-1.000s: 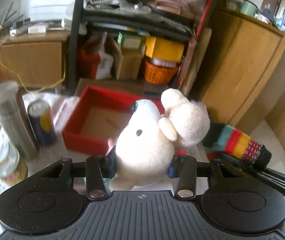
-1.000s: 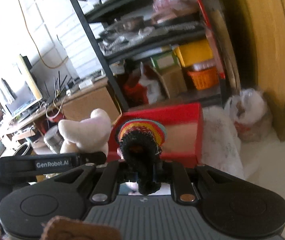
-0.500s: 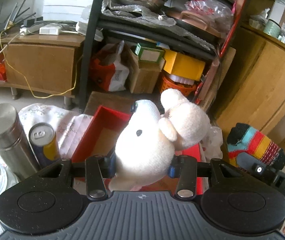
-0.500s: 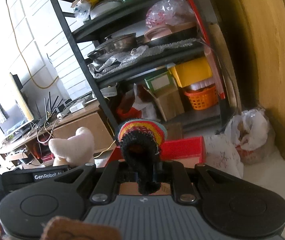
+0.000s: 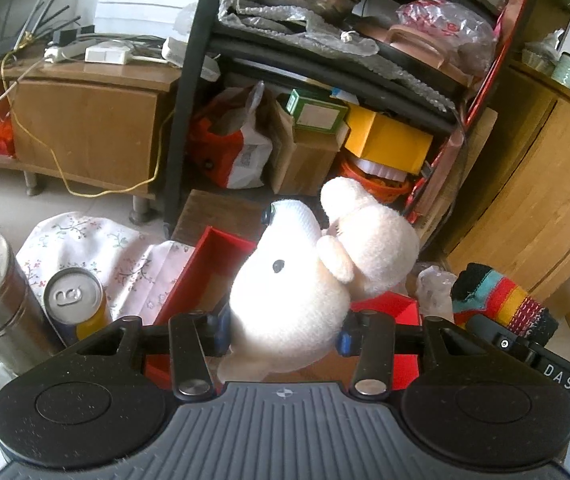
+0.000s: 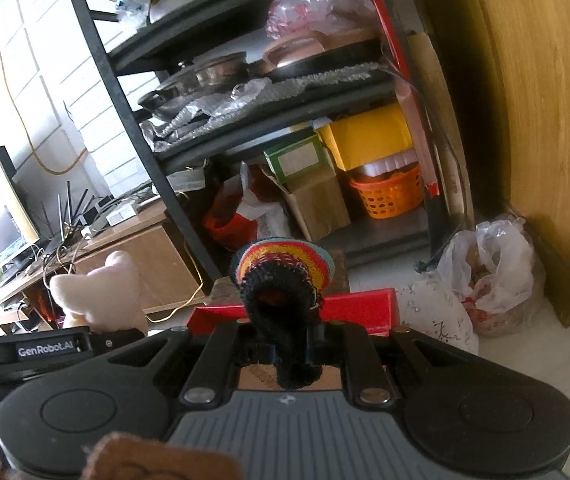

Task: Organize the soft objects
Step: 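Release the sock into the red box with the right tool while the left tool releases the teddy bear there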

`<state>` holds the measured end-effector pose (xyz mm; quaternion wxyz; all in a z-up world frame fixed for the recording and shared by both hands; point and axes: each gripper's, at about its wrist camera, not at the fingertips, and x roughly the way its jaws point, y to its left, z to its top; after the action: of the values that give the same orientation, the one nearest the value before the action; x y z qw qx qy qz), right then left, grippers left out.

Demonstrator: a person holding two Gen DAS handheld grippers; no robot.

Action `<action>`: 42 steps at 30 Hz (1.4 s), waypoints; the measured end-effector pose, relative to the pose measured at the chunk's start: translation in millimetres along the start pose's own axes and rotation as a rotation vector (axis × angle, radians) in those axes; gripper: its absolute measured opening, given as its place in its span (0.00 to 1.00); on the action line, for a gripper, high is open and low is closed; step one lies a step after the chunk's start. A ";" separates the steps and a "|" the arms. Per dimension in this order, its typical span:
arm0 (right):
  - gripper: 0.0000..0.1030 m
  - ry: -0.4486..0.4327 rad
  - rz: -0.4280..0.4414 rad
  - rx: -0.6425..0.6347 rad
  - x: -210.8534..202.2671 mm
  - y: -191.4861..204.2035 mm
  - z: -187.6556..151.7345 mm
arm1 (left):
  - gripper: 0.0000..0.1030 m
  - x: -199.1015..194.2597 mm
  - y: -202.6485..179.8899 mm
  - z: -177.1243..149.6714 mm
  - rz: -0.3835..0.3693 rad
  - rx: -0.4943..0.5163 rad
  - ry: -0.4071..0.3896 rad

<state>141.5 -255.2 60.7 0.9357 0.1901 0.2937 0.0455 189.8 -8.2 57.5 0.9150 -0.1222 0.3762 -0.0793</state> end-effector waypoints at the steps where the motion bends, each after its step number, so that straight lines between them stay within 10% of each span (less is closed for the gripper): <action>1: 0.00 0.005 -0.001 0.001 3.6 0.0 0.5 | 0.46 2.6 0.2 0.4 0.004 0.003 0.003; 16: 0.00 0.143 -0.052 -0.007 55.2 -7.6 -8.6 | 0.62 43.5 2.4 -5.8 0.047 0.042 0.084; 21: 0.42 0.144 -0.066 -0.005 52.4 -6.4 -9.9 | 0.79 37.7 1.2 -7.4 0.067 0.044 0.053; 42: 0.44 0.167 -0.062 -0.066 7.6 3.1 -35.7 | 0.81 10.3 3.0 -58.5 0.043 0.189 0.198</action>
<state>127.7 -239.1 30.9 0.9147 0.1456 0.3748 0.0418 155.8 -17.4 9.6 0.8823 -0.0189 0.4582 -0.1066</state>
